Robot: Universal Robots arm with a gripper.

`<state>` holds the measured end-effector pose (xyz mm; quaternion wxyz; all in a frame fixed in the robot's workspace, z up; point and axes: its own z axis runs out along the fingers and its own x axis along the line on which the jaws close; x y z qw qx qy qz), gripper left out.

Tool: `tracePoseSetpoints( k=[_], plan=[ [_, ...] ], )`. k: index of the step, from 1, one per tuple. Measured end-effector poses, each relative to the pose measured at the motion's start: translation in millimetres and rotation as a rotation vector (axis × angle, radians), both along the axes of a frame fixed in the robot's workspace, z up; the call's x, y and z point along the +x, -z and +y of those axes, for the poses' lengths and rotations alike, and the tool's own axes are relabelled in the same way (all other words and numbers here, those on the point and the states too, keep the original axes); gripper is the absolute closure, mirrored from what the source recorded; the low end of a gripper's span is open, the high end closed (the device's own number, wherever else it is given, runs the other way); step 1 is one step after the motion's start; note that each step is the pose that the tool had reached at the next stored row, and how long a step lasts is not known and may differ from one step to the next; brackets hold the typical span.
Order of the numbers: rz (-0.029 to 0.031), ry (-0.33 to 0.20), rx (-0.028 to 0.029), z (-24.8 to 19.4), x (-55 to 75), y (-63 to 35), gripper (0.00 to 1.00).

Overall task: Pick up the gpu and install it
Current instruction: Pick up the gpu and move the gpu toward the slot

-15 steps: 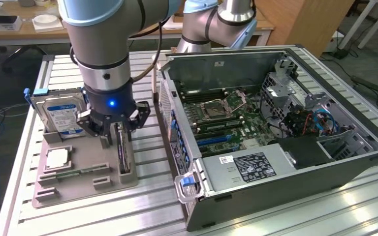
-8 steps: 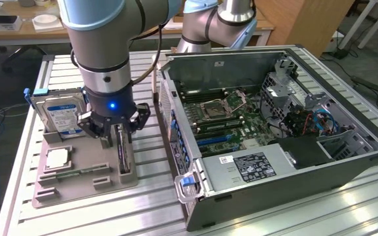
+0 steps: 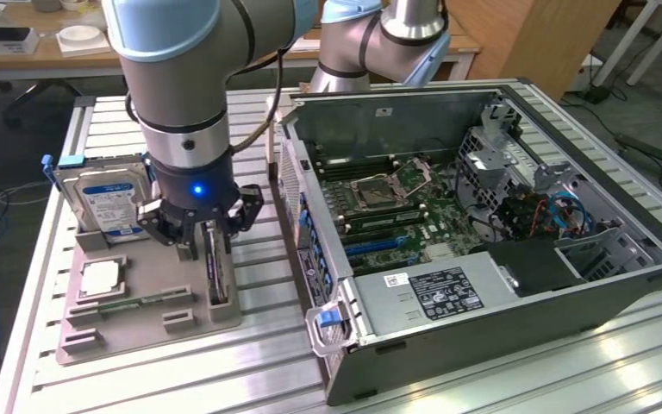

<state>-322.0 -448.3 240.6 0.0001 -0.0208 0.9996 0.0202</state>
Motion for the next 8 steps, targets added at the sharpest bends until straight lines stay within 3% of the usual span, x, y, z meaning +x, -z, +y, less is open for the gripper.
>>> tracePoseSetpoints(
  k=[8],
  plan=[
    [0.0002,0.0,-0.0002,0.6,0.0,5.3,0.53]
  ],
)
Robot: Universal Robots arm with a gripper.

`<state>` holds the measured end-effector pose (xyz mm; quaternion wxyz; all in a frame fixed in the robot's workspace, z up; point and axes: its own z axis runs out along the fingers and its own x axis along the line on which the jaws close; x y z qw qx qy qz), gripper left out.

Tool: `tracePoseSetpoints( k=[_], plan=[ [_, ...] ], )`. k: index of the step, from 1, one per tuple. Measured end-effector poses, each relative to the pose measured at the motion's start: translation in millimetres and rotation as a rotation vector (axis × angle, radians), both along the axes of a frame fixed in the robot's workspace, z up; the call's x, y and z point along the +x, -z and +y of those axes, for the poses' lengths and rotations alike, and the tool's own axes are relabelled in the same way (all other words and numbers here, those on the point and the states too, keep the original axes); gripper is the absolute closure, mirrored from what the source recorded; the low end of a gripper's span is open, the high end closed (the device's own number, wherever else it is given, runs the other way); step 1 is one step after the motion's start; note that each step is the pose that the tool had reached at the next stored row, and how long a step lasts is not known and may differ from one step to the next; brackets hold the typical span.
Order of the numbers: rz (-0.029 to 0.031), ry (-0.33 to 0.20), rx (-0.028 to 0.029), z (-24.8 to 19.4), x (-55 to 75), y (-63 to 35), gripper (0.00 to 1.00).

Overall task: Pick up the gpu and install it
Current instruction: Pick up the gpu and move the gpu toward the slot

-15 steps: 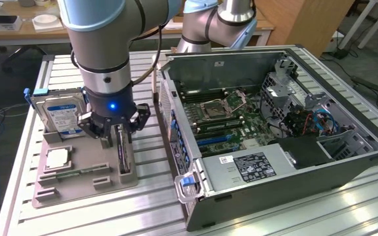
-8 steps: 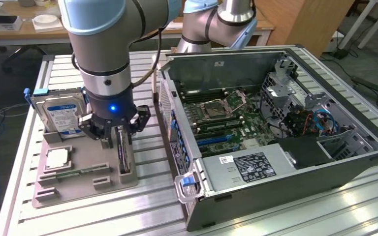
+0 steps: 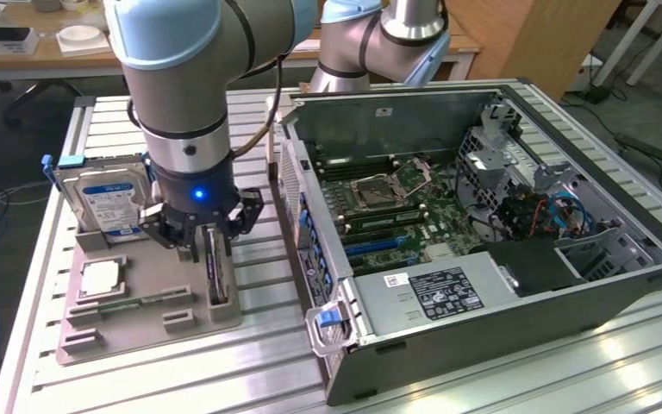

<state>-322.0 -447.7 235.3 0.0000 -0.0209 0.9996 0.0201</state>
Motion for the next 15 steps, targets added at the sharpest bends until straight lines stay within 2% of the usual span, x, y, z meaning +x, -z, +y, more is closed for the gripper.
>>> tracePoseSetpoints(
  k=[10,11,13,15],
  plan=[
    [-0.0001,0.0,0.0001,5.7,0.0,5.4,0.53],
    [-0.0001,0.0,-0.0007,6.0,0.0,6.2,0.53],
    [-0.0001,0.0,-0.0069,6.8,0.0,8.0,0.53],
    [-0.0001,0.0,-0.0072,7.5,0.0,9.3,0.53]
  ],
)
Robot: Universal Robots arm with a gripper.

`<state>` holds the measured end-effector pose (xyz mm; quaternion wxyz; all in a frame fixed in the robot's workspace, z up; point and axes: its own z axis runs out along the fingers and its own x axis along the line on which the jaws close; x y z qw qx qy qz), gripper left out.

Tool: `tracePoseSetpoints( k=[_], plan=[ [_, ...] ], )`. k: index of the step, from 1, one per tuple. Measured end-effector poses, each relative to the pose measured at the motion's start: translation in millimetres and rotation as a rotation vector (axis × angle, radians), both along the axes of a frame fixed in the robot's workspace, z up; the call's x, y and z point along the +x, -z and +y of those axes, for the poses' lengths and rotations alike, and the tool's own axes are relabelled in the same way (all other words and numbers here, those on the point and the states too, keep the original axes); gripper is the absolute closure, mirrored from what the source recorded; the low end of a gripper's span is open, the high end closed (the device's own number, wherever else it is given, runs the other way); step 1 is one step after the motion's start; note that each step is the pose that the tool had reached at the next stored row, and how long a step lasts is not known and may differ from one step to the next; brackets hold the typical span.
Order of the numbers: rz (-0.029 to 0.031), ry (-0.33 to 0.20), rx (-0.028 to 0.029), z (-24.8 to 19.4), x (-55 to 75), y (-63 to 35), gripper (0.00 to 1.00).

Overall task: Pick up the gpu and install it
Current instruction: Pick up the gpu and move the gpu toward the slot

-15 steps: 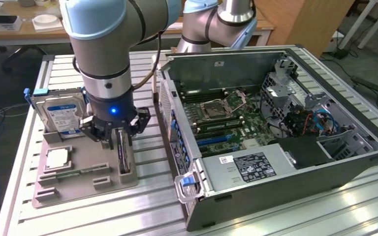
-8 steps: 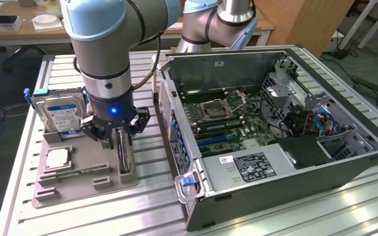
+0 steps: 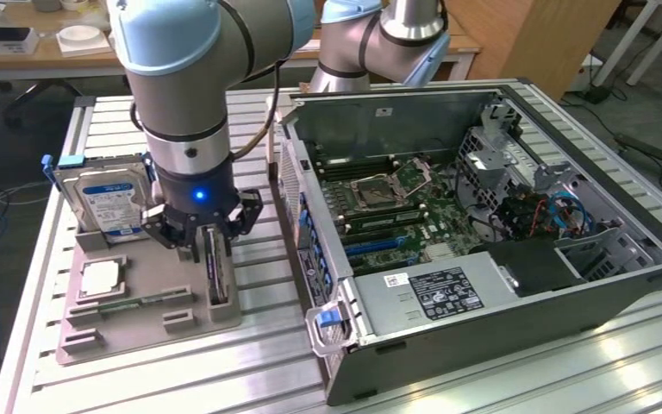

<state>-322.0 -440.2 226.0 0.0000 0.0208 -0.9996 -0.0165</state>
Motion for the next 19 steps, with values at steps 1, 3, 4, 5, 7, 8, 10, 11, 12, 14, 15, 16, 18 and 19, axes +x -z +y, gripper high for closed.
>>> tracePoseSetpoints(
  k=[1,3,4,5,7,8,10,11,12,14,15,16,18,19],
  plan=[
    [0.0001,0.0,0.0,0.4,0.0,0.5,0.53],
    [0.0001,0.0,0.0,1.1,0.0,1.4,0.53],
    [0.0,0.0,0.0,1.3,0.0,1.7,0.53],
    [0.0,0.002,0.0,1.7,-0.1,2.0,0.53],
    [0.0,0.008,0.0001,2.6,-0.1,2.6,0.53],
    [0.0001,0.011,0.0001,3.1,-0.1,2.9,0.53],
    [0.0001,0.014,0.0,3.7,0.0,3.5,0.53],
    [0.0002,0.014,-0.0001,3.8,-0.3,3.8,0.53],
    [0.0003,0.014,0.0,3.8,-0.6,4.1,0.53],
    [0.0004,0.014,0.0,3.9,-1.0,4.8,0.53],
    [0.0006,0.014,-0.0001,3.9,-1.1,5.0,0.53],
    [0.0008,0.014,-0.0001,3.9,-1.1,5.3,0.53],
    [0.0011,0.014,0.0,3.9,-1.1,6.0,0.53],
    [0.0013,0.014,0.0,3.9,-1.1,6.1,0.53]
  ],
)
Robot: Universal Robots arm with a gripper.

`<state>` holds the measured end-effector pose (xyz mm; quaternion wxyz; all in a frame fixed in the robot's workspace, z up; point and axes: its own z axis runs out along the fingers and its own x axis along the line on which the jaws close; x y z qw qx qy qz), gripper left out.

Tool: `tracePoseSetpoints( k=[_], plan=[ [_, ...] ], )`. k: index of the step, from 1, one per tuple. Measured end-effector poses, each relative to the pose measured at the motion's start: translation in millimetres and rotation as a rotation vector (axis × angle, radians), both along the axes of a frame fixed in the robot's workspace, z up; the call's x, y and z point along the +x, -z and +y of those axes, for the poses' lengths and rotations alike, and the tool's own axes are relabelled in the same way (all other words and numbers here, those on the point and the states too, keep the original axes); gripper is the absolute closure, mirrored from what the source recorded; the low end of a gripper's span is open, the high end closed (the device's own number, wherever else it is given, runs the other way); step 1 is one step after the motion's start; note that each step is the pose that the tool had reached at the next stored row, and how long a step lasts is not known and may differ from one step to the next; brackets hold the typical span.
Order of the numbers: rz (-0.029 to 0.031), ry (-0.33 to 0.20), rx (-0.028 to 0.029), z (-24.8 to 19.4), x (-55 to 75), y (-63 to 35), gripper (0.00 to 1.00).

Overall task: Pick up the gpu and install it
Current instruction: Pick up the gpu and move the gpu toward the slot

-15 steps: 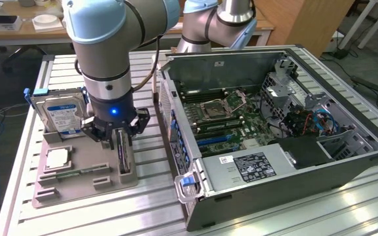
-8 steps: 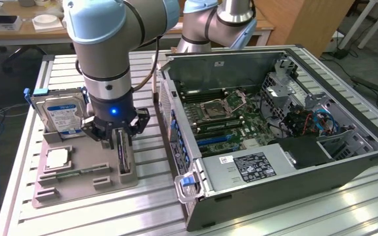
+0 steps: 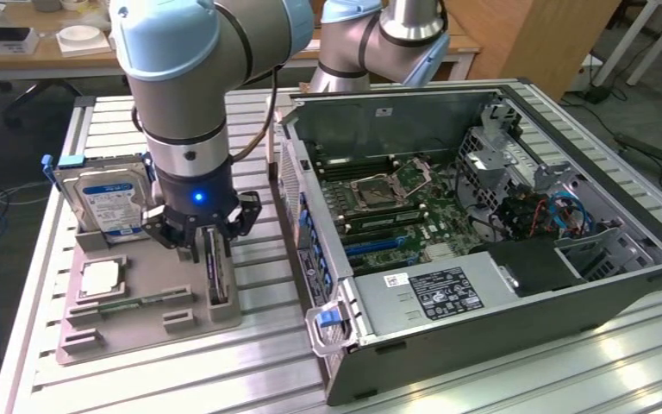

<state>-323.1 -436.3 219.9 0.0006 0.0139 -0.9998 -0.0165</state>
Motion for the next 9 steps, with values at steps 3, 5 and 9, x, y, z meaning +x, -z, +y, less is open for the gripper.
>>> tracePoseSetpoints(
  k=[3,5,9],
  plan=[
    [0.0001,0.0,-0.0001,0.0,0.0,0.0,0.53],
    [-0.0001,0.0,0.0001,0.0,0.0,0.1,0.53],
    [0.0,0.0,0.0,0.0,0.0,0.1,0.53]
  ],
)
